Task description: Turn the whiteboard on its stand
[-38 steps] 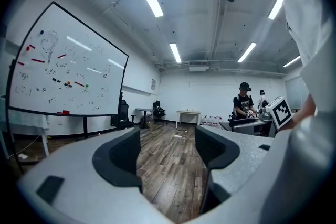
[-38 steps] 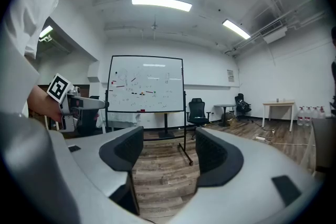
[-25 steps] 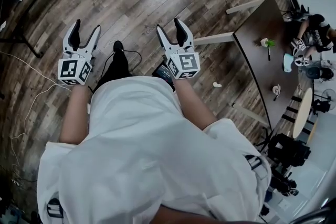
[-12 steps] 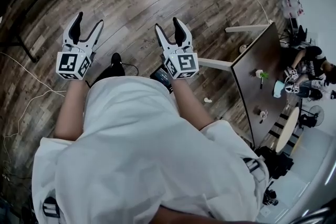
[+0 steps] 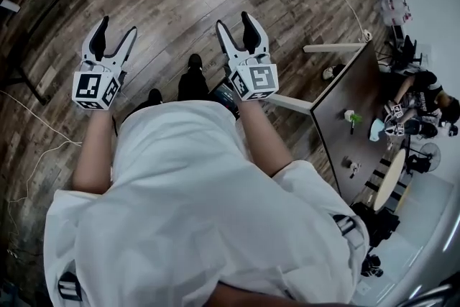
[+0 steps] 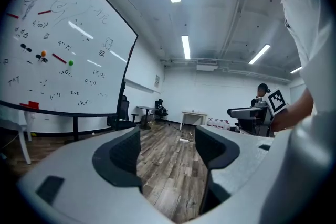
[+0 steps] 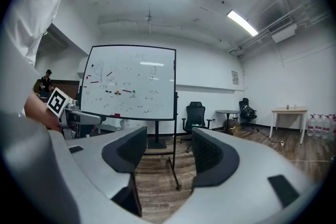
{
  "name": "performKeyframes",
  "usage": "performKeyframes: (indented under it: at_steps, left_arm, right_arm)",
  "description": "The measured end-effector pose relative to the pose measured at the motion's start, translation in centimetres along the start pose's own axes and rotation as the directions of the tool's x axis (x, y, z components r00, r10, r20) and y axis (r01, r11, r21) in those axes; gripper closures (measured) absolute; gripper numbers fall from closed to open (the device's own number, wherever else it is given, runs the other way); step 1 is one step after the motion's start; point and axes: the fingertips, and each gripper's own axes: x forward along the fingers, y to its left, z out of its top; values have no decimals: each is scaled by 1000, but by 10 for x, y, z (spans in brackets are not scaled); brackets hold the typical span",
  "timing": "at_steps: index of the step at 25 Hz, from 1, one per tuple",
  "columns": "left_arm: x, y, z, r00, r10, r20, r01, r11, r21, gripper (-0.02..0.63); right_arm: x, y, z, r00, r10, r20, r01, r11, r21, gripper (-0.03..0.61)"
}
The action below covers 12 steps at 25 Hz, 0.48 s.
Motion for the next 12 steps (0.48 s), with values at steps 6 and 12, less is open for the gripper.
performKeyframes:
  at_steps: [6, 12]
  left_arm:
    - [65, 30, 8, 996, 85, 5, -85, 996, 10, 303]
    - [151, 36, 24, 986, 168, -6, -168, 985, 23, 302]
  right_arm:
    - [62, -70, -8, 1000, 26, 12, -26, 999, 23, 314]
    - [127, -142, -1, 994, 108, 25, -109, 992, 61, 318]
